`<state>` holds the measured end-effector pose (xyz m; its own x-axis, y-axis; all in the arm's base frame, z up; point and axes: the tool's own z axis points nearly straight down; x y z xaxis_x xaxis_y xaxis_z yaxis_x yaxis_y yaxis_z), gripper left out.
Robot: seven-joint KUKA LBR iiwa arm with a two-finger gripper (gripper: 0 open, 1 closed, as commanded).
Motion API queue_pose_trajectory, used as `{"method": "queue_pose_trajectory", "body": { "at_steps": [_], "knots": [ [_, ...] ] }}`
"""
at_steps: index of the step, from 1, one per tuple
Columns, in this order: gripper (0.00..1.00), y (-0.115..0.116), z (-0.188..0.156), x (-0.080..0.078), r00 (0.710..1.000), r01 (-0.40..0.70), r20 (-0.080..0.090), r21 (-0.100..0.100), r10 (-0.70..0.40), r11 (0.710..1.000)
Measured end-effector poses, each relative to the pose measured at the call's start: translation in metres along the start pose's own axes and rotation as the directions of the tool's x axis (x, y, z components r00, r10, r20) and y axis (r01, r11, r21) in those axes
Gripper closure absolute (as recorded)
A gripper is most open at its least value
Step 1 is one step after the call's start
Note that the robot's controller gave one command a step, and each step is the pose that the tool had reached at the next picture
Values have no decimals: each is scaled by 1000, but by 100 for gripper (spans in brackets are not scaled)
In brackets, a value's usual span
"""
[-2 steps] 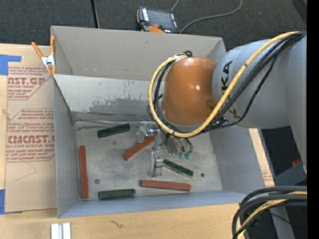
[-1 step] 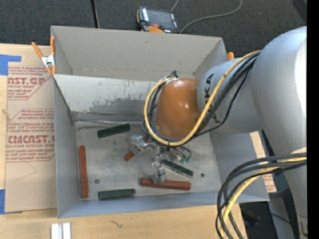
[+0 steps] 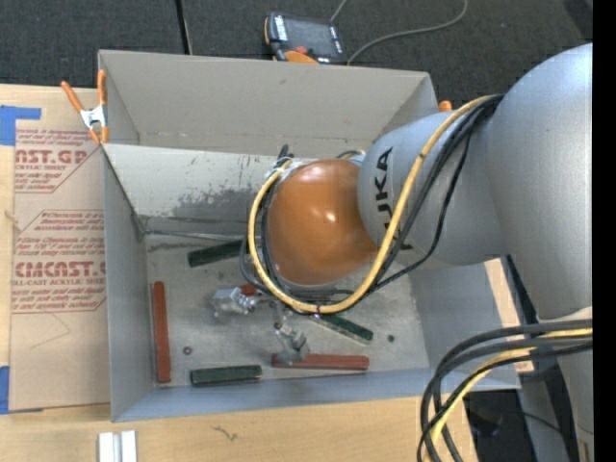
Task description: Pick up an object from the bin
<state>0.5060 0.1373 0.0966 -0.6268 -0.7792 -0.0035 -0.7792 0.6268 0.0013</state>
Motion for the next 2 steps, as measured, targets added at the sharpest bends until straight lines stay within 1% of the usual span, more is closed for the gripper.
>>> {"method": "queue_pose_trajectory", "body": {
  "at_steps": [1, 2],
  "knots": [
    [0, -53, -87, 73, 928, 374, -3, 5, -374, 927],
    [0, -51, 29, 30, 786, 619, -1, -7, -619, 786]
  ]
}}
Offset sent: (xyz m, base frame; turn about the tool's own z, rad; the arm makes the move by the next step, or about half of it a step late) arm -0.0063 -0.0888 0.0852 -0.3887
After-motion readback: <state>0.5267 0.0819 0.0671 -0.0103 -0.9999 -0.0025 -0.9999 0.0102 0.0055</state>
